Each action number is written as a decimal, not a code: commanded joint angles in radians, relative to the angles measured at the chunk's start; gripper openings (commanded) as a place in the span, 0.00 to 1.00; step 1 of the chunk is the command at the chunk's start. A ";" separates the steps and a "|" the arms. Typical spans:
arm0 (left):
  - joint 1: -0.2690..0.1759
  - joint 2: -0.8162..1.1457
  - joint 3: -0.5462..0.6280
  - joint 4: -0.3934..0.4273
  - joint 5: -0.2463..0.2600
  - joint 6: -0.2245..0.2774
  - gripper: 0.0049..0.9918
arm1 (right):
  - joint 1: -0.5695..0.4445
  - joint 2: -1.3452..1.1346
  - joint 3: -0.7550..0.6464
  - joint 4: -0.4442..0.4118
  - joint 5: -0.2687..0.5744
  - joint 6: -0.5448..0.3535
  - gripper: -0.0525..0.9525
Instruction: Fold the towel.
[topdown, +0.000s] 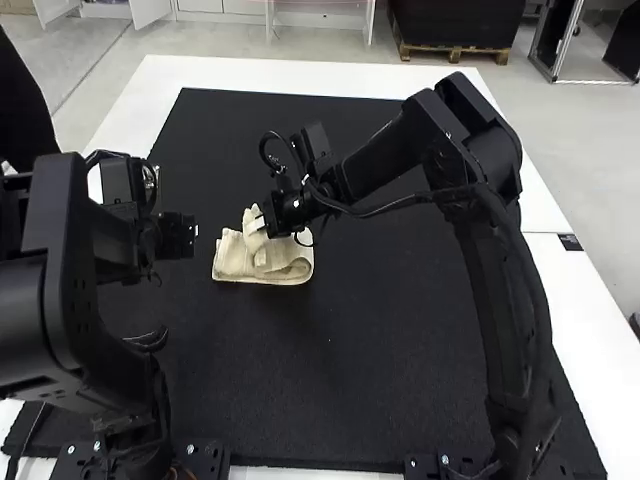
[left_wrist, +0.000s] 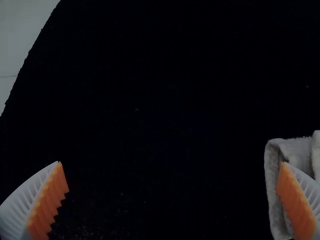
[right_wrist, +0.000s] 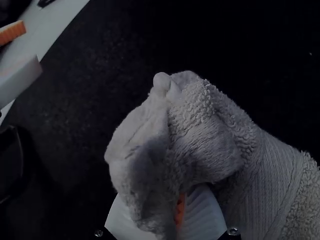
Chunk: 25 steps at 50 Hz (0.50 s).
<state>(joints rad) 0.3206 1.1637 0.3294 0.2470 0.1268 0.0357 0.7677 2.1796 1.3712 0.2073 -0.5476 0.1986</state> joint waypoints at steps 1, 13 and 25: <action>0.008 -0.015 -0.003 0.015 -0.007 -0.010 0.98 | 0.015 0.000 0.029 0.009 -0.035 0.021 0.18; 0.008 -0.015 -0.003 0.025 -0.007 -0.010 0.98 | 0.015 0.000 0.029 0.009 -0.091 0.051 0.71; 0.008 -0.015 -0.001 0.032 -0.007 -0.008 0.98 | -0.004 -0.023 0.026 0.014 -0.094 0.053 0.60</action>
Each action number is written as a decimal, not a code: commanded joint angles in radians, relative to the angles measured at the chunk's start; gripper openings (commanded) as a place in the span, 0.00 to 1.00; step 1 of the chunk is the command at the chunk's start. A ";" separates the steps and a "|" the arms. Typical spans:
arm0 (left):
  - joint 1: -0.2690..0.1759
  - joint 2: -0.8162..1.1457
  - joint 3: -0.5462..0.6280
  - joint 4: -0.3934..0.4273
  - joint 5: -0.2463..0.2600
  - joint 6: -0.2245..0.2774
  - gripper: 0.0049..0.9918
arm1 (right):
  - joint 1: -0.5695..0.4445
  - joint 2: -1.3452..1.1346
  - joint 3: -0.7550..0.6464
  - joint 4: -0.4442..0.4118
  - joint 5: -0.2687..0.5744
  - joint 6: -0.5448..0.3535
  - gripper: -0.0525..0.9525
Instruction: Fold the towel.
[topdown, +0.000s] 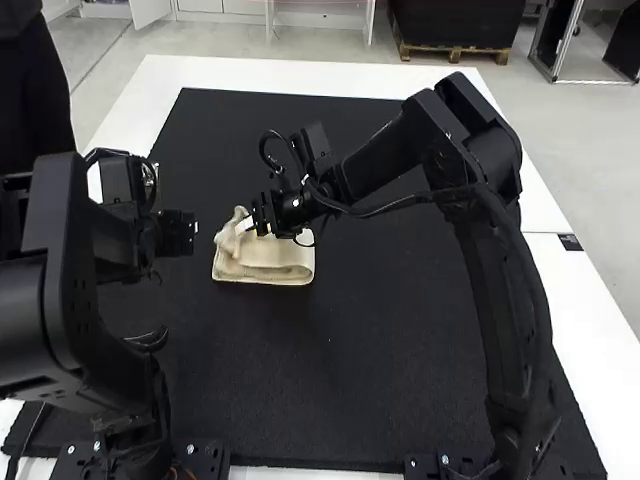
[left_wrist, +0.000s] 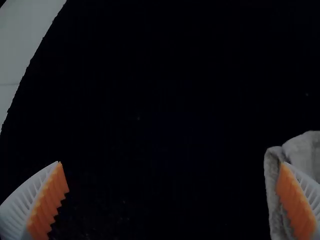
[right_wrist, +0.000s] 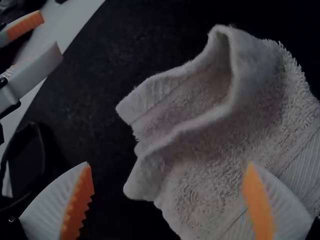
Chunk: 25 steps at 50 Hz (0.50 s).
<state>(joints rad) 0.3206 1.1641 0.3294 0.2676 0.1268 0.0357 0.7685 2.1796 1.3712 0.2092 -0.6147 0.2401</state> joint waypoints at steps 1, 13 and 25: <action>0.008 -0.015 -0.001 0.012 -0.007 -0.008 0.98 | -0.008 -0.026 0.026 0.010 -0.028 0.011 0.53; 0.008 -0.014 0.000 0.018 -0.007 -0.005 0.98 | -0.035 -0.041 0.009 0.013 -0.079 0.024 0.05; 0.008 -0.014 0.002 0.025 -0.007 -0.007 0.98 | -0.041 0.000 0.011 0.056 -0.079 0.022 0.04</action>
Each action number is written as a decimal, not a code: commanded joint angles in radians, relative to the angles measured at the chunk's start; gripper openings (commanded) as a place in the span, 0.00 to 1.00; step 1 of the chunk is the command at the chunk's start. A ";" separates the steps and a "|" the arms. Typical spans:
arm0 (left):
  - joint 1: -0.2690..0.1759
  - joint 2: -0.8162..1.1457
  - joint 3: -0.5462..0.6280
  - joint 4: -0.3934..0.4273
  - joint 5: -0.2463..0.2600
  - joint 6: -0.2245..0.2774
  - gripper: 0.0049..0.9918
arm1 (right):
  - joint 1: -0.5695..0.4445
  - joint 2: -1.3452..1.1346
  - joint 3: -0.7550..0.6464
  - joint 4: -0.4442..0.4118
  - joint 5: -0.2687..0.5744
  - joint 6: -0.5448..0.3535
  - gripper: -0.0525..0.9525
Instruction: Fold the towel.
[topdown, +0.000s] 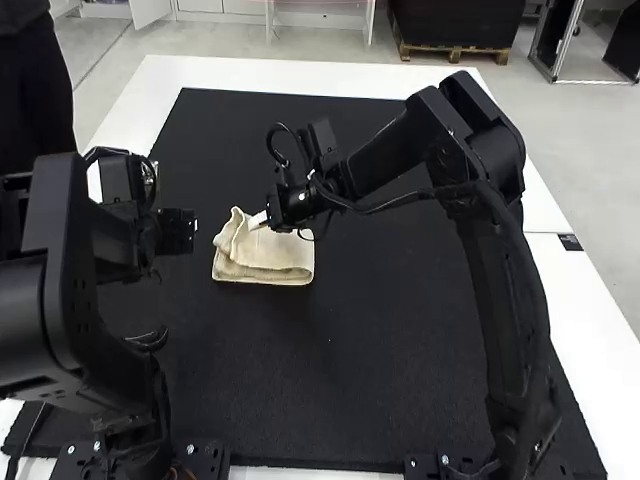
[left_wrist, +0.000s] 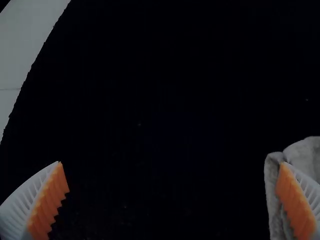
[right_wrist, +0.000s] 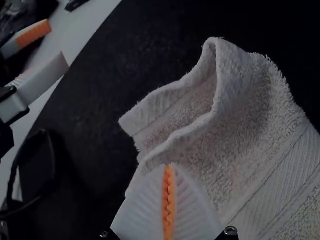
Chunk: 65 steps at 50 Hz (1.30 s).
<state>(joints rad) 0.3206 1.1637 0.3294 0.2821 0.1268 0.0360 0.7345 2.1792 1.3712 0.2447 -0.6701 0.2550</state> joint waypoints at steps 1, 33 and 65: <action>0.008 -0.013 0.002 0.011 -0.007 -0.007 0.98 | -0.006 0.004 0.011 0.025 -0.023 0.007 0.04; 0.061 -0.013 0.030 0.043 -0.001 -0.008 0.98 | 0.000 0.182 -0.017 0.208 -0.023 0.007 0.04; 0.098 -0.013 0.040 0.049 0.030 -0.041 0.98 | -0.021 0.077 -0.038 0.235 -0.045 0.052 0.06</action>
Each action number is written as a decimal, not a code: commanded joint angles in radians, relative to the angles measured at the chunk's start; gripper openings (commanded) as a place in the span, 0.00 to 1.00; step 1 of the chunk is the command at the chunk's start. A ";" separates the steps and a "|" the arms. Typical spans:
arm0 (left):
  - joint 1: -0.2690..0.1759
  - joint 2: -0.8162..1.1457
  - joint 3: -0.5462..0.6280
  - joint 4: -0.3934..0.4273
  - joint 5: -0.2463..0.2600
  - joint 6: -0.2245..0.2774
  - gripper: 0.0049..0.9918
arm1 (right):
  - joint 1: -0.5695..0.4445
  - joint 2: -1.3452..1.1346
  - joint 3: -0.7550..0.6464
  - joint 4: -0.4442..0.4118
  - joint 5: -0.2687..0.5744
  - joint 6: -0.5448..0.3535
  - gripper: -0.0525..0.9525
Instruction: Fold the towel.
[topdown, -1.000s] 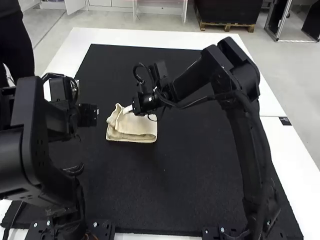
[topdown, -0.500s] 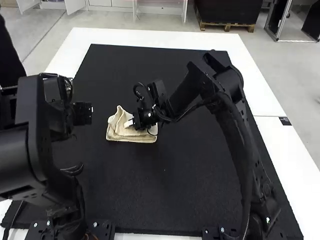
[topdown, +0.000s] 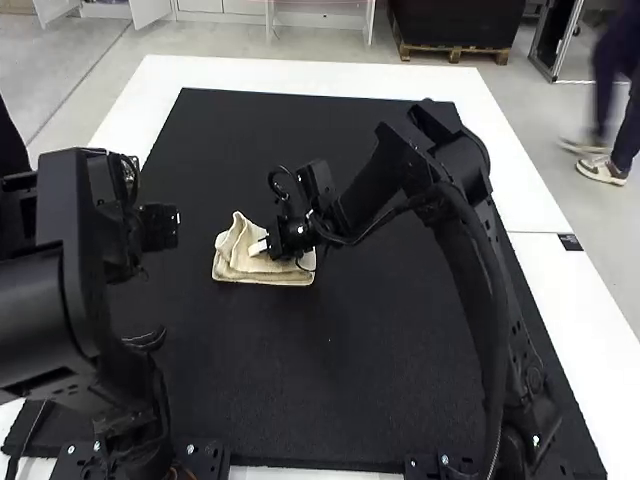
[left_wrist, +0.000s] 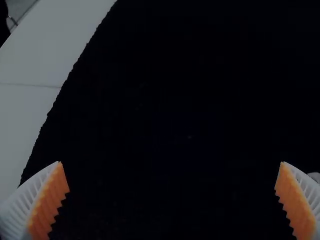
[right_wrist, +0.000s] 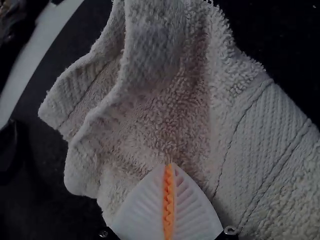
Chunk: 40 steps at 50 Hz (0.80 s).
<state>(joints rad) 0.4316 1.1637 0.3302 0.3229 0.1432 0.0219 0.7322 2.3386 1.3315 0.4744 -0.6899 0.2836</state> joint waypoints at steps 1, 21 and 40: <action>-0.014 -0.013 0.038 0.008 0.013 -0.028 0.98 | -0.025 -0.091 0.000 0.006 -0.025 0.026 0.06; -0.083 -0.013 0.079 0.025 0.006 -0.053 0.98 | -0.128 -0.277 -0.051 -0.005 -0.022 0.039 0.17; -0.203 -0.019 0.190 -0.031 -0.007 -0.074 0.98 | -0.211 -0.489 -0.123 -0.002 -0.011 0.037 0.28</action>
<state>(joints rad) 0.2558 1.1637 0.4698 0.2966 0.1459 -0.0326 0.5686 1.9480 1.2125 0.4622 -0.6960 0.3176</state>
